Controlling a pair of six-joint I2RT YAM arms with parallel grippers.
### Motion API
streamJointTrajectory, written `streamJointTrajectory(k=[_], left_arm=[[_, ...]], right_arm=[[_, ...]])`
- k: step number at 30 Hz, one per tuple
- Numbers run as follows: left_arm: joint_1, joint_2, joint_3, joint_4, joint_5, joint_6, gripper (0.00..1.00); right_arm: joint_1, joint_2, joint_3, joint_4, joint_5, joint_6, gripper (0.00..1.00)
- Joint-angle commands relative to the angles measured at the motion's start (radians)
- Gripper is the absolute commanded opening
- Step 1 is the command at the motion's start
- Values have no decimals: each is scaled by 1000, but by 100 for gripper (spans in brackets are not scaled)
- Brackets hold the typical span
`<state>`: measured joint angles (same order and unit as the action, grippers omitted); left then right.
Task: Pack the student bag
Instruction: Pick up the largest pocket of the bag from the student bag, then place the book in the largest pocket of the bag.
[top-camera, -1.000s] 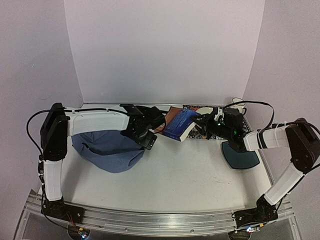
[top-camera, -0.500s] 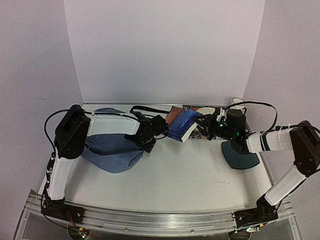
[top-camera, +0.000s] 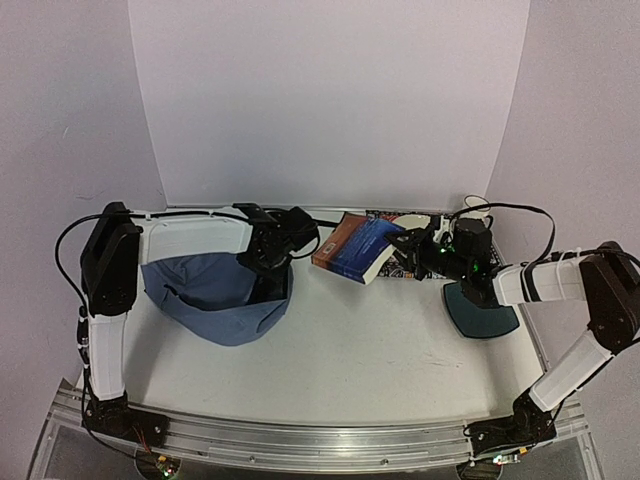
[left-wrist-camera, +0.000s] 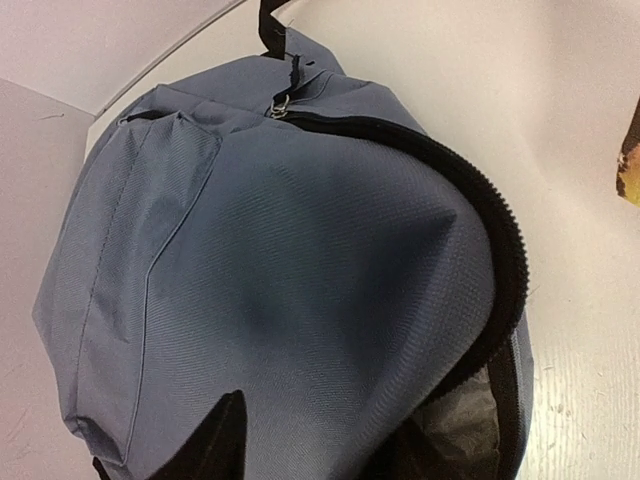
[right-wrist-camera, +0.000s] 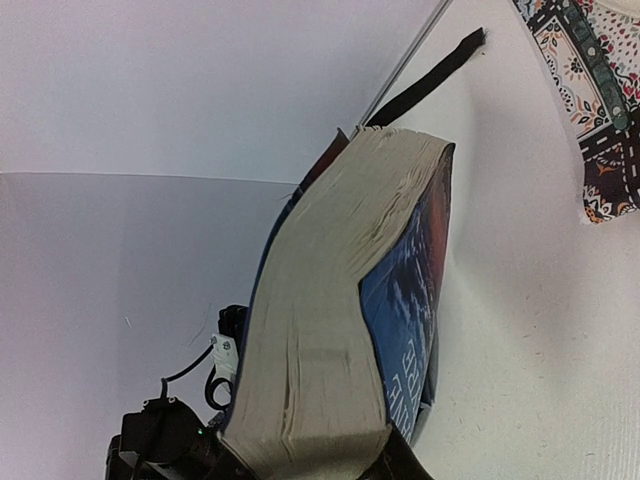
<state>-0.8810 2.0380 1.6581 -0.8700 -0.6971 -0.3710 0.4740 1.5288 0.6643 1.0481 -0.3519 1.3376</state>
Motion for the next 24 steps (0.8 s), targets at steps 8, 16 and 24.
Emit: streamJointTrajectory(k=[8,16,24], left_arm=[[42,-157,121,-91,88,171,0],[53,-170,334,-125,190,264,0],[55,-144,549,-166,320,311,0]], right_arm=[[30,-31,124,282,-52,76,0],[117,51,190,380,-34,155,0],[192,153,292,443,-28,204,0]])
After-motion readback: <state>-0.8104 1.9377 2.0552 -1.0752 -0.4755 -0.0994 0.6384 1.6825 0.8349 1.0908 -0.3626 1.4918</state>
